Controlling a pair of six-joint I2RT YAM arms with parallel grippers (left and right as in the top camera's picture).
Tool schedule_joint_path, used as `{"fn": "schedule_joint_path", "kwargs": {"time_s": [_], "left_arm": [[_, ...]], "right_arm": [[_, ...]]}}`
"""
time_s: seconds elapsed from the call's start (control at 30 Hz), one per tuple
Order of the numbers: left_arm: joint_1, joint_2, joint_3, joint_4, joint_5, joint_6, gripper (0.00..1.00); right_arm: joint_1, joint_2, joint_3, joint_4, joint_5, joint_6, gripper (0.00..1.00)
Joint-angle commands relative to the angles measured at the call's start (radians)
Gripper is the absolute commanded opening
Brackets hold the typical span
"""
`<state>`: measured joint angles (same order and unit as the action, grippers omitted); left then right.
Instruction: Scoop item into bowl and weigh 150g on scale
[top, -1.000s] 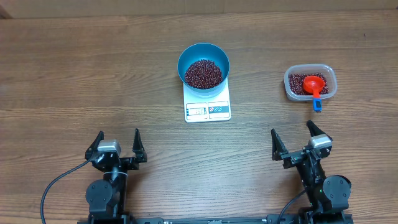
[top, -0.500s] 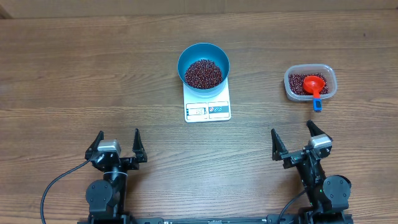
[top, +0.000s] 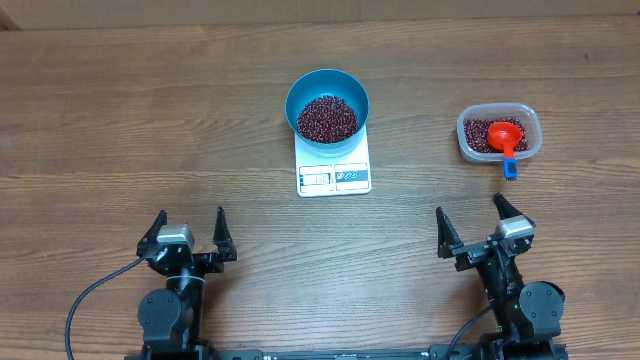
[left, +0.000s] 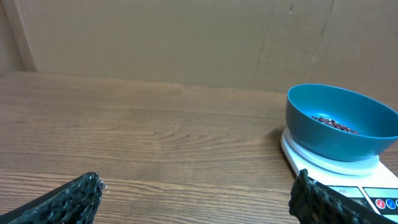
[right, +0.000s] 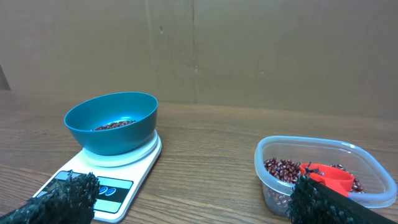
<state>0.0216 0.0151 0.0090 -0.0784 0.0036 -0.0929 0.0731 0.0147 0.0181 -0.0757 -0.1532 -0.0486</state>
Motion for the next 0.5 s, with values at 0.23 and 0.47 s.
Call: {"fn": "schedule_joint_path", "kwargs": {"time_s": [0.23,0.47], "left_arm": [[0.006,-0.011,-0.004,0.000,-0.006,0.026,0.99],[0.006,-0.011,-0.004,0.000,-0.006,0.026,1.00]], "right_arm": [[0.004,-0.013,-0.010,0.006,-0.002,-0.002,1.00],[0.004,-0.013,-0.010,0.006,-0.002,-0.002,1.00]]}}
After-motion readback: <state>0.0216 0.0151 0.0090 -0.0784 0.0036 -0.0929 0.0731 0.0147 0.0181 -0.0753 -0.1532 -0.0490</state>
